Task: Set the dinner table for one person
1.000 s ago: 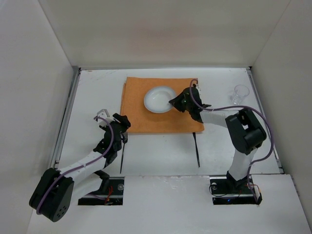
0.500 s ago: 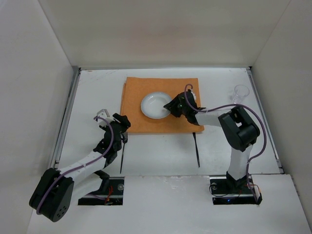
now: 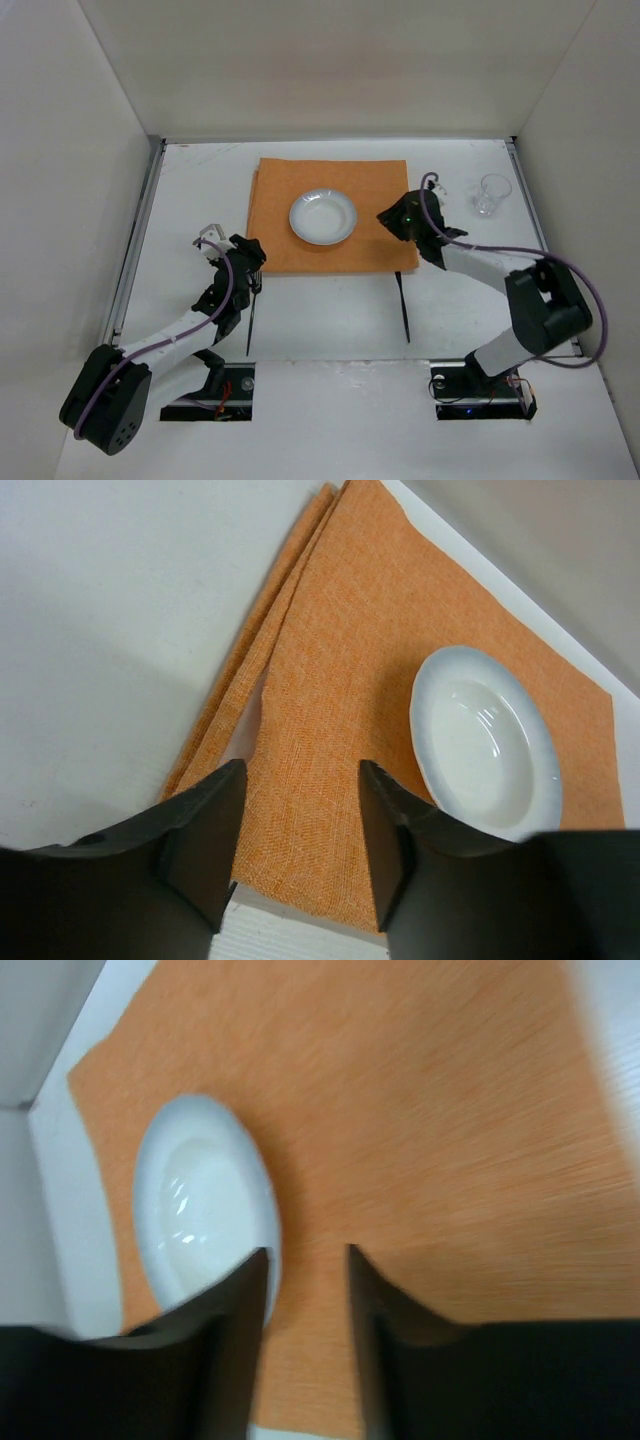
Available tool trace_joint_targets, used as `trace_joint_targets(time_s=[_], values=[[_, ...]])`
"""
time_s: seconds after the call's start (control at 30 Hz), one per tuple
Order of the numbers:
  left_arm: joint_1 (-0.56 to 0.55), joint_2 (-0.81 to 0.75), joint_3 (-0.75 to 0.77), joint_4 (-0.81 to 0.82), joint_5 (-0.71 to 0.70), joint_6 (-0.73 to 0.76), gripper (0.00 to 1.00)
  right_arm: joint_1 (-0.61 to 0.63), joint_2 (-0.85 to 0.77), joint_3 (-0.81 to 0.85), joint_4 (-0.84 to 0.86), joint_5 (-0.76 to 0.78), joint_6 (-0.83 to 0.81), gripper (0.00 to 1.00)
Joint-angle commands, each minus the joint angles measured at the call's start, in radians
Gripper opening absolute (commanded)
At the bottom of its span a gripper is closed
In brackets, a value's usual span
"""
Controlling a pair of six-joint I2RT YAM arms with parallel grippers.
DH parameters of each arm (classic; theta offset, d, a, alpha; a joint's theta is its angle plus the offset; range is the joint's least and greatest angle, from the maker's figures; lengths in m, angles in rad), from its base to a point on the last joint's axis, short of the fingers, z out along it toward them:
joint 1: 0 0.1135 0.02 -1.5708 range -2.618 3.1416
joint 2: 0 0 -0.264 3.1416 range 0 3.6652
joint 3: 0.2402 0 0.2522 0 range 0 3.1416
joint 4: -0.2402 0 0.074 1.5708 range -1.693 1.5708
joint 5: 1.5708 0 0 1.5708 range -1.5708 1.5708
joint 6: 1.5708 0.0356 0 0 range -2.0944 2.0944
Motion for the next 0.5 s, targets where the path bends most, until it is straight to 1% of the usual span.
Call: trace_joint_targets(time_s=[0.0,0.03,0.07,0.13,0.17,0.2,0.27,0.3,0.37,0.47], values=[[-0.017,0.001,0.005,0.024,-0.012,0.004,0.37,-0.084,-0.180,-0.011,-0.128,0.166,-0.168,0.33],[-0.028,0.007,0.013,0.023,-0.011,0.010,0.28,-0.114,-0.233,0.004,-0.181,0.227,-0.214,0.22],[-0.039,0.010,0.019,0.023,-0.009,0.021,0.22,-0.148,-0.277,0.027,-0.233,0.292,-0.254,0.17],[-0.060,0.015,0.024,0.031,-0.012,0.046,0.19,-0.223,-0.334,0.078,-0.314,0.401,-0.311,0.17],[-0.073,0.013,0.025,0.032,-0.018,0.056,0.19,-0.262,-0.348,0.104,-0.342,0.435,-0.337,0.19],[-0.083,0.010,0.027,0.034,-0.024,0.061,0.19,-0.300,-0.353,0.126,-0.359,0.459,-0.359,0.24],[-0.090,0.010,0.027,0.037,-0.035,0.063,0.21,-0.374,-0.334,0.172,-0.383,0.495,-0.394,0.42],[-0.090,0.015,0.025,0.038,-0.038,0.063,0.23,-0.407,-0.316,0.193,-0.391,0.506,-0.397,0.49],[-0.085,0.020,0.024,0.040,-0.034,0.056,0.26,-0.472,-0.249,0.247,-0.399,0.504,-0.397,0.55],[-0.082,0.006,0.016,0.037,-0.033,0.059,0.30,-0.535,-0.120,0.334,-0.432,0.492,-0.394,0.55]])
